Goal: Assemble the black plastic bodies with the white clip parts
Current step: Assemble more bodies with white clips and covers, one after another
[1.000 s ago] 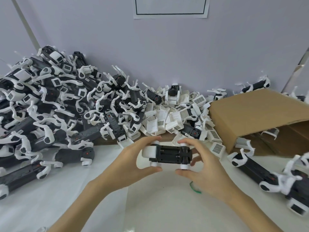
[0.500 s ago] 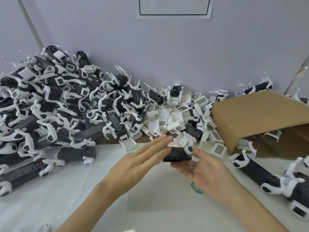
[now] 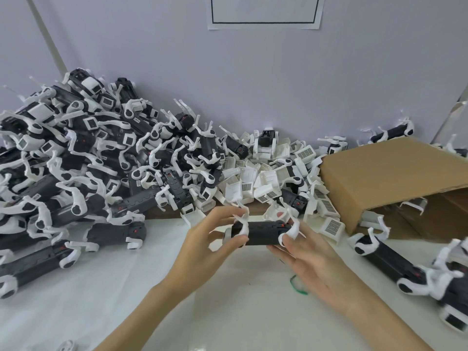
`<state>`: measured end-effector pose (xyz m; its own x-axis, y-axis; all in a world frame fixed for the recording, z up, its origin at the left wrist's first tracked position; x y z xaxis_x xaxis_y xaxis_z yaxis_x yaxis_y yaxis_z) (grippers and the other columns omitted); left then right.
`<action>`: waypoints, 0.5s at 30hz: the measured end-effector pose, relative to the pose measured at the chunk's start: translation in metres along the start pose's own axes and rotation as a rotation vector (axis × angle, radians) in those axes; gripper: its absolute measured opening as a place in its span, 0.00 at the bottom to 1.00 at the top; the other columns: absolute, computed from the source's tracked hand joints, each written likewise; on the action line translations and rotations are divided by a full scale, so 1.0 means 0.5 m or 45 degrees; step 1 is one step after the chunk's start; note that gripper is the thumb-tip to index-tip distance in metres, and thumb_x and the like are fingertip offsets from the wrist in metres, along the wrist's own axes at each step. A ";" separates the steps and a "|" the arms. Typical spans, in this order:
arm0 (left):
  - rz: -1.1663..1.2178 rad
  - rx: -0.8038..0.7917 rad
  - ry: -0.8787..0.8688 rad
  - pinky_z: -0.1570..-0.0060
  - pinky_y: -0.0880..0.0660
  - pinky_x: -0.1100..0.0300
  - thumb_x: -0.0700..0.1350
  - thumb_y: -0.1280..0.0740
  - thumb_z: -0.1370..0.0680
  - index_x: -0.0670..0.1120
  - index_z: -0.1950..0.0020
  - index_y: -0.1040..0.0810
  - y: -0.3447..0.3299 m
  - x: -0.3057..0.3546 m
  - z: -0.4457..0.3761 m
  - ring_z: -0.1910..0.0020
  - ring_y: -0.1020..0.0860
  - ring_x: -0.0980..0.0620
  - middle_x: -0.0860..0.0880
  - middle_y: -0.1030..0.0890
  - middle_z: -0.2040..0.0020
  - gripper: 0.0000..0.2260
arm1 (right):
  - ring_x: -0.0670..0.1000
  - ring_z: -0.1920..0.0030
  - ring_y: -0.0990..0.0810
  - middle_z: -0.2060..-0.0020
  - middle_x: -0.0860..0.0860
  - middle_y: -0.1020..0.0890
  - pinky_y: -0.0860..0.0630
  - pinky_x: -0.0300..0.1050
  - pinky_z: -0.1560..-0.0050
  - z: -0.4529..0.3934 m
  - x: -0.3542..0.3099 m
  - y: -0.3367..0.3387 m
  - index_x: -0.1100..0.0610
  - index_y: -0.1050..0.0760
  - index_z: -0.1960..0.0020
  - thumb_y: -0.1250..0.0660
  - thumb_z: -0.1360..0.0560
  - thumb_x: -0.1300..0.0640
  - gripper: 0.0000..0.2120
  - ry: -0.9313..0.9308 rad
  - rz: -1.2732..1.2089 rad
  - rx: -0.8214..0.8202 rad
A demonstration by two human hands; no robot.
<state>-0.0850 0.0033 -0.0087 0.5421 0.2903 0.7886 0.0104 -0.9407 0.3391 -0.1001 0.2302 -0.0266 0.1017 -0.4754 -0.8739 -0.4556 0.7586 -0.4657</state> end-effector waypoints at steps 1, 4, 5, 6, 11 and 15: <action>0.037 0.011 0.034 0.42 0.19 0.53 0.43 0.26 0.19 0.54 0.33 0.21 -0.002 0.001 0.001 0.34 0.19 0.48 0.54 0.19 0.33 0.16 | 0.59 0.28 0.24 0.29 0.61 0.23 0.24 0.50 0.31 0.000 -0.002 -0.003 0.60 0.26 0.27 0.24 0.23 0.57 0.26 -0.013 0.010 0.004; 0.174 0.094 0.115 0.49 0.19 0.58 0.45 0.27 0.18 0.56 0.33 0.20 -0.005 0.012 -0.004 0.45 0.16 0.50 0.54 0.17 0.41 0.15 | 0.64 0.36 0.18 0.35 0.58 0.18 0.19 0.49 0.39 0.001 -0.007 -0.008 0.59 0.22 0.32 0.20 0.27 0.49 0.28 -0.067 0.116 0.156; 0.207 0.132 0.151 0.52 0.21 0.63 0.49 0.28 0.19 0.60 0.33 0.20 -0.006 0.017 -0.006 0.50 0.16 0.53 0.54 0.17 0.43 0.15 | 0.66 0.41 0.16 0.41 0.56 0.17 0.18 0.49 0.44 0.002 -0.007 -0.010 0.57 0.21 0.33 0.20 0.29 0.47 0.28 -0.087 0.154 0.243; 0.208 0.156 0.175 0.55 0.23 0.66 0.53 0.29 0.20 0.63 0.31 0.21 -0.008 0.020 -0.007 0.54 0.17 0.55 0.54 0.19 0.43 0.17 | 0.67 0.48 0.14 0.46 0.55 0.17 0.17 0.50 0.50 0.004 -0.008 -0.011 0.53 0.21 0.33 0.20 0.29 0.44 0.28 -0.095 0.191 0.325; -0.174 -0.042 -0.055 0.41 0.26 0.67 0.58 0.29 0.21 0.71 0.26 0.29 -0.019 0.031 0.006 0.45 0.22 0.52 0.53 0.36 0.28 0.24 | 0.61 0.69 0.19 0.60 0.62 0.18 0.24 0.47 0.71 0.012 -0.015 -0.033 0.48 0.19 0.37 0.27 0.27 0.33 0.26 -0.138 0.365 0.505; -0.669 -0.284 -0.358 0.47 0.19 0.57 0.56 0.21 0.24 0.63 0.23 0.31 -0.033 0.018 0.019 0.47 0.23 0.54 0.52 0.39 0.25 0.33 | 0.59 0.73 0.21 0.68 0.61 0.21 0.31 0.42 0.76 0.026 0.001 -0.028 0.60 0.18 0.51 0.35 0.29 0.26 0.35 -0.306 0.506 0.589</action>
<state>-0.0722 0.0198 -0.0122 0.7123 0.6177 0.3334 0.1763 -0.6171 0.7669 -0.0820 0.2251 -0.0221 0.2234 -0.0471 -0.9736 -0.0774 0.9948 -0.0659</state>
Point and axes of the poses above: each hand's wrist, its own z-axis away from the middle knuckle, its own y-axis out of the back of the hand, x = y × z, the point moved 3 cm from there along -z, towards the middle knuckle
